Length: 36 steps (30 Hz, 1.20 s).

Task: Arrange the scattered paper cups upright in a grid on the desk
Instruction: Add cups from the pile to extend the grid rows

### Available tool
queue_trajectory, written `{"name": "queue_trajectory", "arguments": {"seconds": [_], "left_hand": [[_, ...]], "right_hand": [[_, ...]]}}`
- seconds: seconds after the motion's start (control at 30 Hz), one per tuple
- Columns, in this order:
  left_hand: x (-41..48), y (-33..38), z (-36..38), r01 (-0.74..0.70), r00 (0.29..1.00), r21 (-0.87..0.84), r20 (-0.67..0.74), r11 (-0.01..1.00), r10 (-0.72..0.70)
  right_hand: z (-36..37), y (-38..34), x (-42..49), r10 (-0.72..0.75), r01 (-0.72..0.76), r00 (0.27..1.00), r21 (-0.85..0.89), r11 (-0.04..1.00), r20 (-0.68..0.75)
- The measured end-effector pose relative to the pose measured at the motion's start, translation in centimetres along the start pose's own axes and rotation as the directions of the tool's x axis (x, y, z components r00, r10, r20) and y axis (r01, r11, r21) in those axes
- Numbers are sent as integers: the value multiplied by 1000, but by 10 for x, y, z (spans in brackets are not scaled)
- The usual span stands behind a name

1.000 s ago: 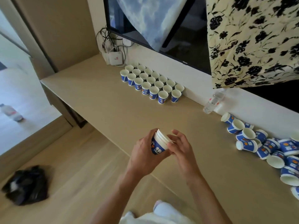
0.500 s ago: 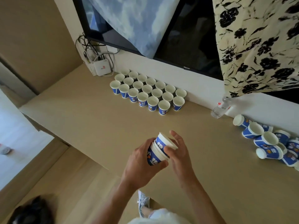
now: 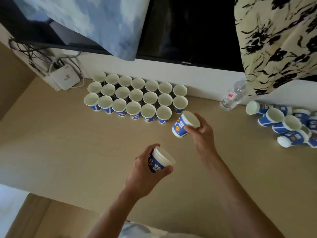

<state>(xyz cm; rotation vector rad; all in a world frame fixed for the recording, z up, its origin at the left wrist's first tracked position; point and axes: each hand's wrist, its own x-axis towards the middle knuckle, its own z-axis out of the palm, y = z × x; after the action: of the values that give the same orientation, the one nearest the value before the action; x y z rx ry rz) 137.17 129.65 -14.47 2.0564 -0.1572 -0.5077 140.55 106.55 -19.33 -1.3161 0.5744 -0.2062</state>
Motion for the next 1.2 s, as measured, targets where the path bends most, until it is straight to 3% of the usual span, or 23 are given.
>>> {"name": "queue_trajectory", "arguments": {"seconds": [0.07, 0.2, 0.63, 1.2], "left_hand": [[14, -8, -6, -10, 997, 37, 72, 999, 7], [33, -6, -25, 26, 992, 13, 125, 1000, -28], [65, -21, -41, 79, 994, -22, 79, 997, -77], [57, -29, -43, 104, 994, -63, 45, 993, -101]], "right_hand": [[5, 13, 15, -14, 10, 999, -129, 992, -29], [14, 33, 32, 36, -58, 988, -145, 988, -151], [30, 85, 84, -55, -51, 964, -383, 922, -261], [31, 112, 107, -29, -50, 971, -320, 946, -237]]}}
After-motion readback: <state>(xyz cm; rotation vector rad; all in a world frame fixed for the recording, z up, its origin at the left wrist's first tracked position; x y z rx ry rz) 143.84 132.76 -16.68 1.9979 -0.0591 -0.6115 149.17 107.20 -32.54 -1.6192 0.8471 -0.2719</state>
